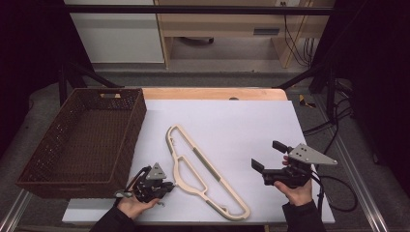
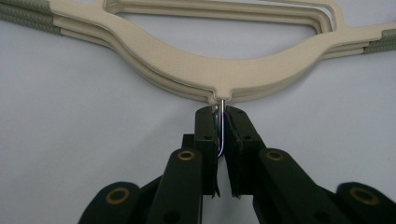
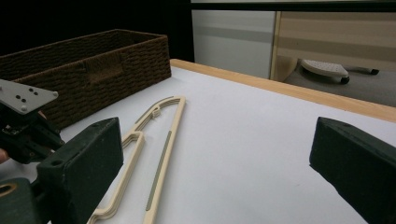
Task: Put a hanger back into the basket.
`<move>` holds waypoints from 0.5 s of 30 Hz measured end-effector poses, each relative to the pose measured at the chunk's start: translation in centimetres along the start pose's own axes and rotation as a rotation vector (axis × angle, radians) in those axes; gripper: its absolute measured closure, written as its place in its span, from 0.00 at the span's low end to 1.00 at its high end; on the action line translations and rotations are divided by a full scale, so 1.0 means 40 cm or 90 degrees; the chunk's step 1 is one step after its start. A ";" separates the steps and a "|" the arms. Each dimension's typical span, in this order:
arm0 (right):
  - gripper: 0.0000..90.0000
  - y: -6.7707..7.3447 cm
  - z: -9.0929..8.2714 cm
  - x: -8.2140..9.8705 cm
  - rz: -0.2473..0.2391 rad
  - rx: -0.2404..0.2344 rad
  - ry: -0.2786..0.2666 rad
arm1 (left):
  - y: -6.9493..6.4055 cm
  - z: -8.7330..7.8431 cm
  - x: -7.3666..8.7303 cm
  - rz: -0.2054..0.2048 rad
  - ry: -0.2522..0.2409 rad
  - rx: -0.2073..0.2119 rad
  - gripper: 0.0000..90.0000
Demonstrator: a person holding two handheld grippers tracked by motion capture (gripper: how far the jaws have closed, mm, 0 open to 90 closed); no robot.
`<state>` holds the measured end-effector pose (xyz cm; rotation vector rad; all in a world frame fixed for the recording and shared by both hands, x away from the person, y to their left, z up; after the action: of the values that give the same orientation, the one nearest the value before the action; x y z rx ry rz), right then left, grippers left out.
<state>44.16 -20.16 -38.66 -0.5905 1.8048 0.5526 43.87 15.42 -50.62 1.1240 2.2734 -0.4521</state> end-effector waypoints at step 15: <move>0.04 0.012 0.012 0.003 -0.003 -0.006 0.008 | -0.006 -0.020 -0.013 0.043 0.005 -0.003 0.97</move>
<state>44.17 -19.49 -38.89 -0.6063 1.8124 0.5556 43.68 15.37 -49.67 1.1982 2.2339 -0.4160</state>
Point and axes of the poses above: each handheld gripper's, and its own axes: z roughly forward along the jaws, x roughly out of its underside, y roughly to its left, the point moved 5 cm from there along z, roughly forward along the jaws, and after that the axes turned 2 degrees about y, right-handed, at the moved point
